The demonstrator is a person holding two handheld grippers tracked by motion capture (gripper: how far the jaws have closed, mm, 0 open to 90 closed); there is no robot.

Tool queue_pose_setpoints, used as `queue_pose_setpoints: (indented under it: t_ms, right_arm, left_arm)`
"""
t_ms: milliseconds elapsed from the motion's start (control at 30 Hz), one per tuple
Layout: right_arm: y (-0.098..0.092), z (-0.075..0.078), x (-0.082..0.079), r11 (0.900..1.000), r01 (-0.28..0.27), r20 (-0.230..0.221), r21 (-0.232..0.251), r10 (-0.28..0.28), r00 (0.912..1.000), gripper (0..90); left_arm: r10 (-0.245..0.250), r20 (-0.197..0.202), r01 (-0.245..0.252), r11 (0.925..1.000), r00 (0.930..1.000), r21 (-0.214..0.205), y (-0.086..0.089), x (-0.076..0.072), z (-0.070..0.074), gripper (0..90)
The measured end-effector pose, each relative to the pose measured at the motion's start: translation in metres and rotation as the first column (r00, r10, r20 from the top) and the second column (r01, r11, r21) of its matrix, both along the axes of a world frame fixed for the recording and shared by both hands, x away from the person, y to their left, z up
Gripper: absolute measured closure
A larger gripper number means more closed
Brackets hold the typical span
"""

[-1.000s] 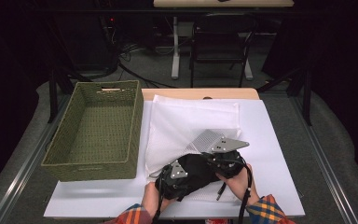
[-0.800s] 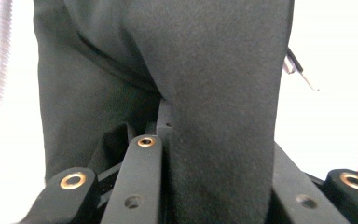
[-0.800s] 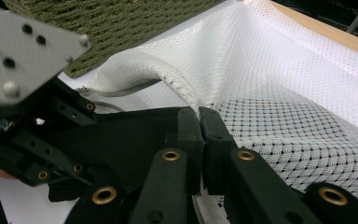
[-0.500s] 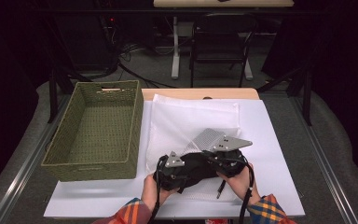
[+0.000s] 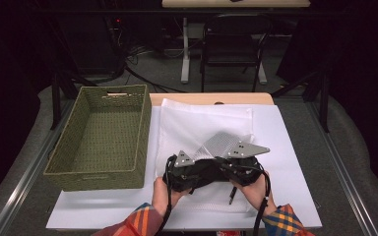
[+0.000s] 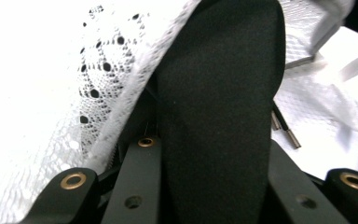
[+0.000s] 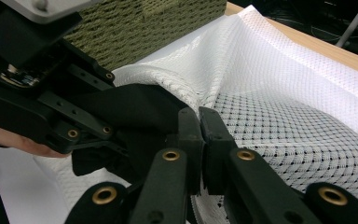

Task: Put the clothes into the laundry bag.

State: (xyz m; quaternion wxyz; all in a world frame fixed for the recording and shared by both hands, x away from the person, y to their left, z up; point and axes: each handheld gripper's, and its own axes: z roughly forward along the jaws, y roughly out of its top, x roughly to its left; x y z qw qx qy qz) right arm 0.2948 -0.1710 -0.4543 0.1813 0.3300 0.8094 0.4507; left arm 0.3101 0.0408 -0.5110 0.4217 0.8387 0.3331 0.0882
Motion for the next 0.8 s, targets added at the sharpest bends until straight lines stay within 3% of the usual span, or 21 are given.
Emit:
queue_pose_setpoints:
  t_ms: [100, 167, 300, 400, 533, 667, 800]
  right_arm:
    - [0.000, -0.001, 0.000, 1.0000, -0.006, -0.012, 0.004, 0.006, 0.9999, 88.3]
    - [-0.002, -0.003, 0.002, 0.9999, -0.015, -0.035, 0.004, 0.015, 0.9993, 88.3]
    - [-0.003, -0.006, 0.001, 0.9997, -0.022, -0.042, -0.005, 0.022, 0.9989, 88.3]
    - [-0.004, -0.007, 0.002, 0.9998, -0.019, -0.048, -0.001, 0.019, 0.9986, 88.3]
    - [-0.005, -0.009, 0.003, 0.9997, -0.025, -0.064, 0.004, 0.025, 0.9976, 88.2]
    - [-0.005, -0.010, 0.003, 0.9997, -0.026, -0.065, 0.004, 0.026, 0.9975, 88.2]
    - [-0.005, -0.010, 0.003, 0.9996, -0.028, -0.072, 0.010, 0.029, 0.9970, 88.2]
  left_arm:
    - [0.008, -0.006, -0.008, 0.9997, 0.9999, 0.024, -0.004, 0.002, -0.011, 74.5]
    - [0.002, -0.047, 0.000, 0.9996, 0.9989, 0.028, -0.004, 0.002, -0.018, 71.0]
    - [-0.015, -0.076, 0.019, 0.9979, 0.9970, 0.061, -0.002, 0.003, -0.026, 63.0]
    - [-0.011, -0.096, 0.018, 0.9971, 0.9953, 0.073, -0.003, 0.001, -0.025, 48.6]
    - [-0.035, -0.087, 0.044, 0.9943, 0.9955, 0.097, -0.003, -0.009, -0.018, 30.7]
    - [-0.044, -0.077, 0.053, 0.9922, 0.9961, 0.113, -0.001, -0.016, -0.013, 21.7]
    - [-0.052, -0.101, 0.067, 0.9869, 0.9936, 0.147, -0.003, -0.021, -0.017, 15.8]
